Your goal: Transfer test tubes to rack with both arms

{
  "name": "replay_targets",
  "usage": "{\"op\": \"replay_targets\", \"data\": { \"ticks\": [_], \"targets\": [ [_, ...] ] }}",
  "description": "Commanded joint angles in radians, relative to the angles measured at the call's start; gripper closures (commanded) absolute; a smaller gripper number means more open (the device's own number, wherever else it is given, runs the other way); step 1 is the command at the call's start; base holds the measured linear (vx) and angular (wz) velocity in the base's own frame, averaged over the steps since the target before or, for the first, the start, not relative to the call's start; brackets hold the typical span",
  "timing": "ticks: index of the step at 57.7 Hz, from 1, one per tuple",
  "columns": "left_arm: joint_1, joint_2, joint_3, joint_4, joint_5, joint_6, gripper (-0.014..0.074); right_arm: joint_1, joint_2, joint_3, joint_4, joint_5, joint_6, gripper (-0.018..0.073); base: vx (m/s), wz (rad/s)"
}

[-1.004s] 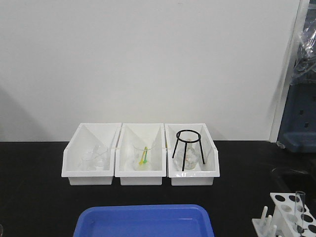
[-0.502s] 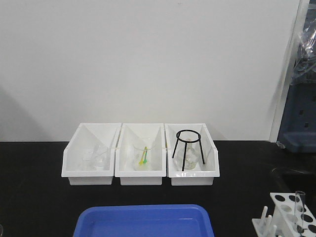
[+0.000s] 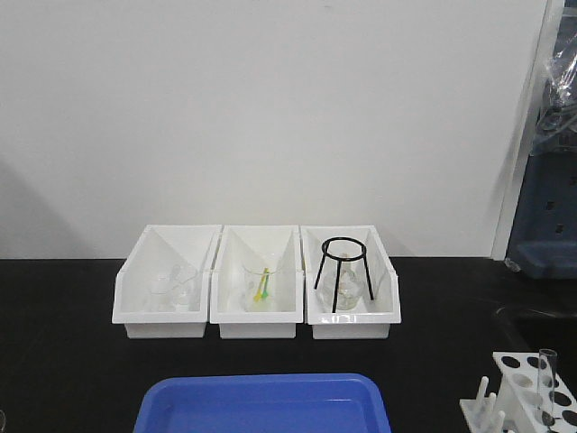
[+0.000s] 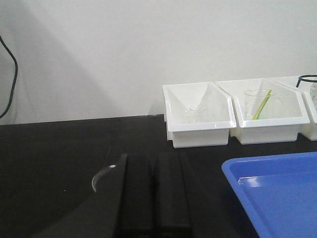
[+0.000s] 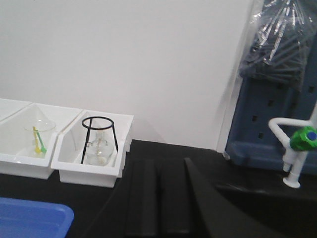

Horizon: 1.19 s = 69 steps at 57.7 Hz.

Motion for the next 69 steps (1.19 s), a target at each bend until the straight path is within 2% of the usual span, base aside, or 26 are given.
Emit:
{"op": "replay_targets", "data": {
  "ticks": [1,8,16,22,25,29,37,69],
  "targets": [
    [0.003,0.008,-0.030,-0.010,-0.090,-0.009,0.0602,-0.030,-0.093,0.067,0.006,-0.065,0.013,0.0572,0.00,0.00],
    [0.003,0.008,-0.030,-0.010,-0.090,-0.009,0.0602,-0.038,-0.238,0.202,0.085,-0.065,-0.068,0.0571,0.00,0.00],
    [0.003,0.008,-0.030,-0.010,-0.090,-0.009,0.0602,-0.038,-0.358,0.332,0.087,-0.065,-0.179,0.0571,0.00,0.00],
    [0.003,0.008,-0.030,-0.010,-0.090,-0.009,0.0602,-0.038,-0.451,0.427,0.087,-0.073,-0.209,0.0571,0.00,0.00],
    [0.003,0.008,-0.030,-0.010,-0.090,-0.009,0.0602,-0.038,-0.451,0.485,0.087,-0.126,-0.210,0.0571,0.00,0.00],
    [0.003,0.003,-0.030,-0.010,-0.088,-0.009,0.0602,-0.036,-0.450,0.476,0.113,-0.043,-0.196,0.0570,0.00,0.00],
    [0.003,0.002,-0.030,-0.010,-0.086,-0.009,0.0602,-0.035,-0.451,0.479,0.151,-0.061,-0.196,0.0568,0.00,0.00],
    [0.003,0.002,-0.030,-0.010,-0.086,-0.009,0.0602,-0.035,-0.450,0.479,0.149,-0.057,-0.197,0.0568,0.00,0.00]
  ]
}}
